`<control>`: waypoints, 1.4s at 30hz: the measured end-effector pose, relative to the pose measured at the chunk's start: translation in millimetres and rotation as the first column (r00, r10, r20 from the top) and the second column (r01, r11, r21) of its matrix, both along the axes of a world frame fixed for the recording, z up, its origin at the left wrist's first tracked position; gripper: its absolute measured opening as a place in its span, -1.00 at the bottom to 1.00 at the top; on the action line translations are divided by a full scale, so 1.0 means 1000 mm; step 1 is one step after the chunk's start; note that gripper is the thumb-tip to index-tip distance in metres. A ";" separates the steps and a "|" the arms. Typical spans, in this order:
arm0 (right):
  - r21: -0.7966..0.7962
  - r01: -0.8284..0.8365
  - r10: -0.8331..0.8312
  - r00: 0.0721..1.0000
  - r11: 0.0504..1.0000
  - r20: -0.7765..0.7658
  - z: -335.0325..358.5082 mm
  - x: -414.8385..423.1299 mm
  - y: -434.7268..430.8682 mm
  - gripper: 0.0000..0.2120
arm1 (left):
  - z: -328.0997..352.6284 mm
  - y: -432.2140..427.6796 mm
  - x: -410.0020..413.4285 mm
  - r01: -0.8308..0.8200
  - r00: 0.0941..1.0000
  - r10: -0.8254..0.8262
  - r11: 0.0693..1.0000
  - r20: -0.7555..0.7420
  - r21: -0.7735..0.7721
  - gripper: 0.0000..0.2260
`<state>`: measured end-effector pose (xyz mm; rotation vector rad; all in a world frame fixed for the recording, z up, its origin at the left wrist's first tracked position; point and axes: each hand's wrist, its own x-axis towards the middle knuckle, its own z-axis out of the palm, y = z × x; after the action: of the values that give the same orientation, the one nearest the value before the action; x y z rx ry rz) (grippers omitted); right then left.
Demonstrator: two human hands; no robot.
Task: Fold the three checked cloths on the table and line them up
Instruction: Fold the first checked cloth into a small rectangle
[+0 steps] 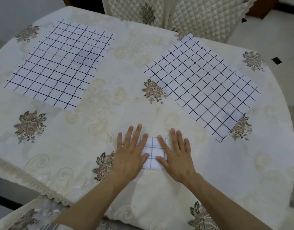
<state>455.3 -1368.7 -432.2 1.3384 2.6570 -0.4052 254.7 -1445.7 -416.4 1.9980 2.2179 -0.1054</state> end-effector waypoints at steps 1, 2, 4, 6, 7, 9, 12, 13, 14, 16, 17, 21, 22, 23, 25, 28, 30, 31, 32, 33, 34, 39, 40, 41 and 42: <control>-0.002 0.001 -0.001 1.000 1.000 0.006 0.000 0.000 0.000 -0.32 | -0.003 -0.004 -0.005 -0.014 1.000 0.014 1.000 -0.007 0.000 -0.37; -0.002 0.004 -0.004 1.000 1.000 0.009 0.001 0.000 0.001 -0.32 | -0.005 -0.008 -0.010 -0.027 0.999 0.027 1.000 -0.016 -0.004 -0.36; -0.002 0.012 -0.012 1.000 1.000 0.004 0.001 0.001 0.001 -0.33 | -0.008 -0.016 -0.022 -0.052 0.998 0.052 0.999 -0.037 0.004 -0.34; -0.005 0.017 -0.017 1.000 1.000 -0.007 0.002 0.004 0.001 -0.34 | -0.009 -0.023 -0.033 -0.076 0.996 0.076 0.997 -0.051 0.005 -0.33; -0.008 0.017 -0.017 1.000 1.000 -0.003 0.002 0.007 0.001 -0.35 | -0.008 -0.026 -0.037 -0.086 0.995 0.086 0.996 -0.059 0.002 -0.33; -0.007 0.019 -0.018 1.000 1.000 0.016 0.003 0.012 0.001 -0.36 | -0.008 -0.029 -0.043 -0.104 0.992 0.103 0.994 -0.068 -0.013 -0.32; -0.016 0.034 -0.034 0.999 0.999 0.020 0.005 0.015 0.001 -0.36 | -0.007 -0.030 -0.043 -0.128 0.991 0.127 0.992 -0.053 -0.022 -0.30; -0.024 0.039 -0.039 0.999 0.999 0.012 0.006 0.015 0.001 -0.36 | -0.006 -0.029 -0.043 -0.135 0.990 0.133 0.991 -0.054 -0.025 -0.30; -0.031 0.040 -0.040 0.999 0.999 0.009 0.007 0.013 0.001 -0.36 | -0.005 -0.028 -0.043 -0.139 0.989 0.137 0.990 -0.056 -0.030 -0.29; -0.033 0.042 -0.042 0.999 0.999 0.015 0.008 0.011 0.001 -0.36 | -0.004 -0.027 -0.045 -0.135 0.989 0.133 0.990 -0.057 -0.036 -0.28; -0.027 0.045 -0.044 0.999 0.999 0.015 0.009 0.011 0.001 -0.37 | -0.004 -0.028 -0.046 -0.132 0.990 0.130 0.990 -0.054 -0.040 -0.28; -0.016 0.035 -0.035 0.999 0.999 0.040 0.014 0.008 -0.003 -0.30 | -0.005 -0.036 -0.052 -0.118 0.993 0.116 0.991 -0.037 -0.058 -0.21; -0.025 0.035 -0.034 0.999 0.999 0.039 0.014 0.006 -0.004 -0.25 | -0.006 -0.039 -0.053 -0.120 0.993 0.118 0.991 -0.023 -0.065 -0.17; -0.030 0.038 -0.037 0.999 0.999 0.035 0.015 0.004 -0.005 -0.20 | -0.006 -0.041 -0.054 -0.127 0.992 0.127 0.989 -0.005 -0.075 -0.14; -0.045 0.041 -0.039 0.998 0.998 0.041 0.015 0.002 -0.005 -0.12 | -0.005 -0.043 -0.056 -0.148 0.988 0.151 0.983 0.016 -0.107 -0.09; -0.066 0.040 -0.037 0.998 0.997 0.042 0.016 0.005 -0.003 -0.03 | -0.003 -0.041 -0.062 -0.163 0.986 0.167 0.977 0.020 -0.136 -0.02; -0.082 0.038 -0.032 0.997 0.996 0.067 0.019 0.010 0.001 0.03 | 0.000 -0.038 -0.067 -0.154 0.987 0.159 0.978 0.025 -0.139 0.02; -0.095 0.034 -0.027 0.997 0.995 0.075 0.022 0.011 0.002 0.05 | 0.002 -0.037 -0.069 -0.145 0.988 0.150 0.979 0.023 -0.141 0.03; -0.109 0.025 -0.016 0.997 0.994 0.078 0.025 0.012 0.004 0.05 | 0.004 -0.035 -0.071 -0.137 0.990 0.142 0.981 0.025 -0.140 0.05; -0.124 0.016 -0.007 0.997 0.992 0.074 0.028 0.012 0.006 0.04 | 0.006 -0.032 -0.073 -0.131 0.990 0.137 0.982 0.033 -0.136 0.05; -0.138 0.016 -0.008 0.998 0.990 0.058 0.030 0.011 0.008 0.02 | 0.008 -0.028 -0.074 -0.133 0.988 0.141 0.982 0.054 -0.132 0.05; -0.186 0.140 -0.169 0.974 0.972 -0.150 0.043 -0.004 0.027 -0.46 | 0.019 0.005 -0.077 -0.148 0.966 0.159 0.986 0.202 -0.071 -0.29; -0.169 0.137 -0.164 0.973 0.976 -0.160 0.043 -0.007 0.031 -0.52 | 0.022 0.012 -0.077 -0.127 0.967 0.144 0.988 0.211 -0.090 -0.37; -0.146 0.124 -0.147 0.977 0.981 -0.156 0.044 -0.010 0.033 -0.55 | 0.025 0.019 -0.077 -0.100 0.970 0.124 0.988 0.211 -0.120 -0.42; -0.127 0.108 -0.126 0.981 0.986 -0.146 0.043 -0.012 0.035 -0.58 | 0.028 0.026 -0.077 -0.070 0.975 0.100 0.986 0.198 -0.153 -0.47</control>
<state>443.2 -1333.3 -389.2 1.4879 2.6326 -0.6963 177.6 -1419.6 -388.3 1.7505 2.0984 -0.0457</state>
